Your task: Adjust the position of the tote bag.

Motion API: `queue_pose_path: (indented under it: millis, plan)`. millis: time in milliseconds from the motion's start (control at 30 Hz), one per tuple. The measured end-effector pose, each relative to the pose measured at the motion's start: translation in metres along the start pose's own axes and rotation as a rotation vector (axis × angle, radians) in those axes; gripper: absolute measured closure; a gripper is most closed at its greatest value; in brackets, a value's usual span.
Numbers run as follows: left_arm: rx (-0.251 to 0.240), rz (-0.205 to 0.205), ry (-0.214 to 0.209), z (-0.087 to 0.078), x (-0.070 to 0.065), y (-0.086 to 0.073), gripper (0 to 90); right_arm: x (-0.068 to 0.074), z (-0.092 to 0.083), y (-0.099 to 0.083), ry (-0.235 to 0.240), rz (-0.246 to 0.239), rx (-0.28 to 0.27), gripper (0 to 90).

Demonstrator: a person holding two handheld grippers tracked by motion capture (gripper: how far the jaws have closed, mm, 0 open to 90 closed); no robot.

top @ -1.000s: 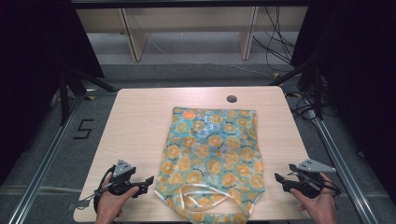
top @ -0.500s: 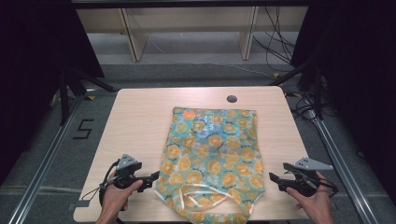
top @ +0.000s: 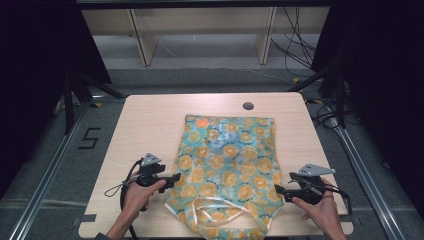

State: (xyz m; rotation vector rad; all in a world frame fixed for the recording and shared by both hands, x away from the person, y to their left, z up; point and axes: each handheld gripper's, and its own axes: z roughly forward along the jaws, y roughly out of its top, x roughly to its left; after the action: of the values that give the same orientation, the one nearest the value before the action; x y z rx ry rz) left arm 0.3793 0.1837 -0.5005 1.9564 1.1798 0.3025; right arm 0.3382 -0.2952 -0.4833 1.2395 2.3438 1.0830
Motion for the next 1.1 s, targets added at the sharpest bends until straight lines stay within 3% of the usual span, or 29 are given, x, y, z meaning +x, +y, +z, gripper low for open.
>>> queue_pose_path:
  millis: [33,67,133,167,200,300,333,400,467,533,600,633,700,733,767,800,833,900,967,1000,1033,1100]
  plan:
    - [0.022,0.009,-0.009,0.002,0.001,0.001,31.8,0.000,0.002,0.000,-0.028,-0.016,0.006,25.0]
    - [0.021,-0.004,-0.012,0.005,0.000,0.001,33.5,0.001,0.003,0.001,-0.027,0.003,0.021,25.2]
    - [0.032,-0.007,-0.020,0.011,0.000,0.001,34.6,-0.001,0.008,0.001,-0.027,-0.011,0.029,25.2]
    - [0.059,0.022,-0.020,0.011,0.002,0.002,35.2,-0.002,0.011,0.002,-0.030,-0.013,0.033,25.1]
    - [0.042,0.000,-0.023,0.014,0.000,0.002,36.7,-0.003,0.013,0.003,-0.031,-0.005,0.045,24.3]
    - [0.057,0.014,-0.017,0.017,0.002,0.003,39.4,-0.005,0.021,0.009,-0.012,0.016,0.032,23.4]
    - [0.068,0.029,-0.028,0.017,0.003,0.003,40.8,-0.007,0.025,0.010,-0.029,-0.006,0.024,23.9]
    - [0.078,0.040,-0.035,0.019,0.004,0.003,47.4,-0.010,0.033,0.015,-0.043,0.009,0.037,25.4]
    - [0.084,0.067,-0.030,0.020,0.003,0.003,53.5,-0.011,0.037,0.019,-0.031,0.005,0.068,35.6]
    - [0.087,0.115,-0.006,0.019,0.003,0.004,60.9,-0.013,0.043,0.022,-0.001,-0.039,0.057,52.7]
    - [0.075,0.126,-0.026,0.017,0.003,0.004,71.0,-0.016,0.046,0.024,-0.012,-0.072,0.068,69.2]
    - [0.045,0.131,-0.020,0.017,0.001,0.003,76.4,-0.018,0.046,0.025,-0.011,-0.081,0.064,76.9]
    - [0.048,0.148,-0.023,0.016,-0.002,0.004,83.7,-0.020,0.046,0.029,0.014,-0.103,0.034,87.3]
    - [0.045,0.154,-0.023,0.016,-0.004,0.003,85.7,-0.022,0.046,0.030,0.020,-0.122,0.019,89.9]
    - [0.057,0.185,-0.020,0.015,-0.005,0.004,86.8,-0.022,0.046,0.032,0.025,-0.118,0.020,90.0]
    - [0.046,0.175,-0.020,0.016,-0.008,0.003,87.5,-0.023,0.047,0.033,0.025,-0.128,0.020,90.0]
    - [0.056,0.201,-0.027,0.014,-0.008,0.003,88.3,-0.025,0.048,0.033,0.015,-0.134,0.030,90.0]
    - [0.043,0.201,-0.040,0.014,-0.011,0.002,88.8,-0.026,0.046,0.034,0.005,-0.123,0.040,90.0]
    - [0.050,0.209,-0.044,0.011,-0.013,0.002,89.1,-0.030,0.045,0.035,-0.006,-0.144,0.019,90.0]
    - [0.046,0.212,-0.055,0.011,-0.014,0.001,89.2,-0.029,0.044,0.035,-0.006,-0.123,0.029,90.0]
    - [0.045,0.196,-0.055,0.011,-0.016,0.000,89.3,-0.031,0.043,0.036,-0.017,-0.130,0.021,90.0]
    - [0.049,0.212,-0.054,0.010,-0.017,-0.001,89.3,-0.032,0.042,0.036,-0.030,-0.122,0.011,90.0]
